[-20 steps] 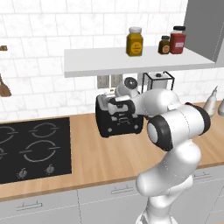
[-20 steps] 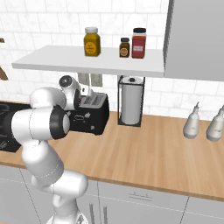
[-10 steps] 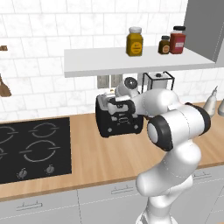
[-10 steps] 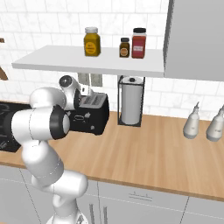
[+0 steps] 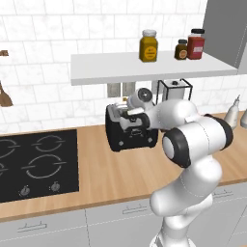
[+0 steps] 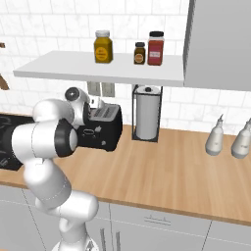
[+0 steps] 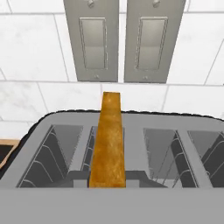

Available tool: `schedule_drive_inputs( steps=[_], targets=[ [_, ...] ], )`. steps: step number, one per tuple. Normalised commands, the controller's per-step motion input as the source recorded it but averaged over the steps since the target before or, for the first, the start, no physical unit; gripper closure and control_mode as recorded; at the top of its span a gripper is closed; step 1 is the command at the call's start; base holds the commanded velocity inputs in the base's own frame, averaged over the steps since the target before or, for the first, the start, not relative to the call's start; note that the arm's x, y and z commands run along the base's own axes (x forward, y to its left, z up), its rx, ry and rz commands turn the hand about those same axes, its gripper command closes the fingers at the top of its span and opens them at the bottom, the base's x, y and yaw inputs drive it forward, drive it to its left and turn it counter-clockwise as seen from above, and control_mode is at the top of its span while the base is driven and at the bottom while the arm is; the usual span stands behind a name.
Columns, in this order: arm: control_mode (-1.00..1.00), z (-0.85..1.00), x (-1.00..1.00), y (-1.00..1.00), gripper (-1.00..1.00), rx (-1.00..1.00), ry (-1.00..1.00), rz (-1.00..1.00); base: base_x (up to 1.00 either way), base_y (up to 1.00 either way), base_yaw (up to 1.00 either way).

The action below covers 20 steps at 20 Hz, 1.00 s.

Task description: Start the toaster. Once the lever pops up, take the bread to the plate on the dining counter.

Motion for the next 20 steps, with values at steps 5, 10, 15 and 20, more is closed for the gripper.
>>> schedule_drive_inputs(
  steps=[5,10,15,20],
  targets=[
    [-1.0,0.07,-0.09,0.0,1.0,0.0,-0.15,-0.05,0.0,0.0,0.0],
    [-1.0,0.35,-0.08,0.0,1.0,0.02,-0.17,-0.08,0.0,0.0,0.0],
    [-1.0,0.46,-0.08,0.0,1.0,0.09,-0.1,-0.08,0.0,0.0,0.0],
    [-1.0,0.65,-0.22,0.0,1.0,0.21,0.01,-0.03,0.0,0.0,0.0]
  ],
)
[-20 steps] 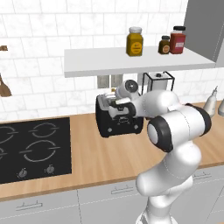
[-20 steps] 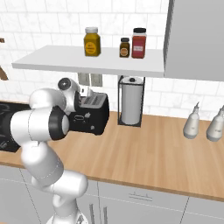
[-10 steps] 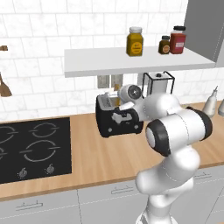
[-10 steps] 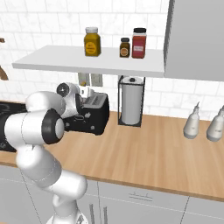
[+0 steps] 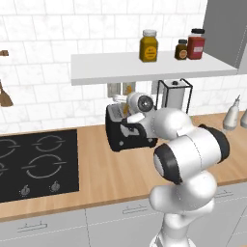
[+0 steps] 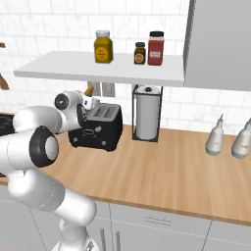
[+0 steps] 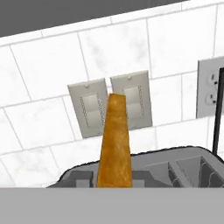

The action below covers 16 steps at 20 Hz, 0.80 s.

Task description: Start the toaster. Once the lever pops up, take the bread to the plate on the dining counter.

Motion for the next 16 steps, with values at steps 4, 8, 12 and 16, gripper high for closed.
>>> schedule_drive_inputs(
  steps=[4,8,12,16],
  targets=[
    [-1.0,0.6,-0.5,-0.22,1.0,0.43,0.14,-0.04,0.0,0.0,0.0],
    [-1.0,0.67,-0.64,-0.4,1.0,0.51,0.12,-0.05,0.0,0.0,0.0],
    [-1.0,0.86,-0.75,-0.38,1.0,0.5,0.11,-0.01,0.0,0.0,0.0],
    [-1.0,0.41,-0.98,-0.46,1.0,0.46,0.16,0.0,0.0,0.0,0.0]
  ],
)
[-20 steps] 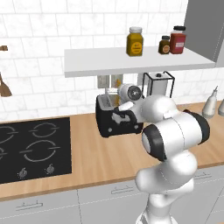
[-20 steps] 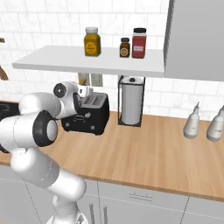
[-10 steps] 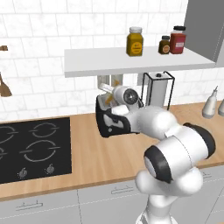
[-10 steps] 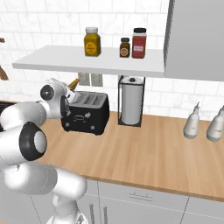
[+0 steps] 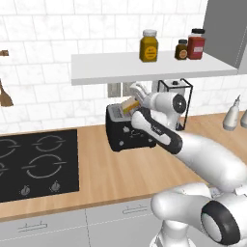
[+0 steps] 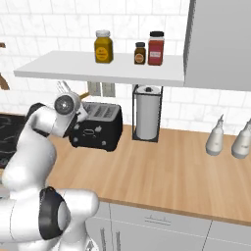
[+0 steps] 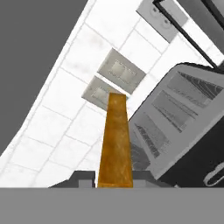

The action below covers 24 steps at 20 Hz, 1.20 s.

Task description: Start the toaster. Once the lever pops up, take the bread to the plate on the dining counter.

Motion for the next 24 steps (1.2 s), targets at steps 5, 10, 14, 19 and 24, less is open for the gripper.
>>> schedule_drive_inputs(
  steps=[5,10,14,19,24],
  targets=[
    [-1.0,0.36,-1.0,-0.49,1.0,0.47,0.14,0.0,0.0,0.0,0.0],
    [-1.0,0.6,-1.0,-0.34,1.0,0.36,0.13,0.0,0.0,0.0,0.0],
    [-1.0,0.34,-1.0,-0.1,1.0,0.05,0.22,0.02,0.0,0.0,0.0],
    [-1.0,0.01,-0.89,-0.11,1.0,-0.09,0.14,0.04,0.0,0.0,0.0],
    [-1.0,0.0,-0.84,-0.12,1.0,-0.22,0.0,0.02,0.0,0.0,0.0]
  ],
)
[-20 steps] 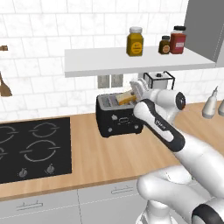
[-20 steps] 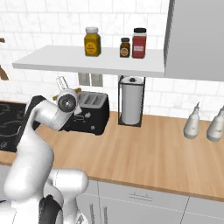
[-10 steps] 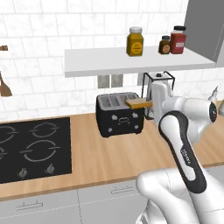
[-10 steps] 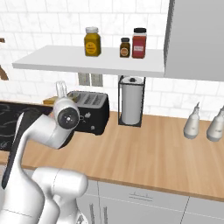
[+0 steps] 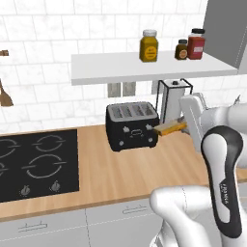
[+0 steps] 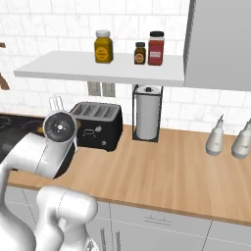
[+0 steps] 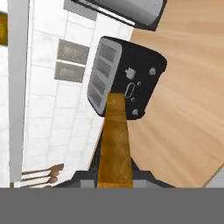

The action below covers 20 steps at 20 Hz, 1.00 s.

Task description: Start the toaster. Once the lever pops up, take the bread to the plate on the dining counter.

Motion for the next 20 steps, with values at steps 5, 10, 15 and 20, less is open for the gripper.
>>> schedule_drive_inputs(
  steps=[5,10,15,20],
  targets=[
    [-1.0,-0.29,-0.56,-0.06,1.0,-0.25,-0.01,0.0,0.0,0.0,0.0],
    [-1.0,-0.14,-0.25,0.0,1.0,-0.2,-0.02,0.0,0.0,0.0,0.0],
    [-1.0,0.0,-0.11,0.0,1.0,-0.01,-0.01,0.0,0.0,0.0,0.0],
    [1.0,0.0,-0.06,0.0,1.0,0.0,-0.01,0.0,-0.14,0.0,-0.08]
  ],
)
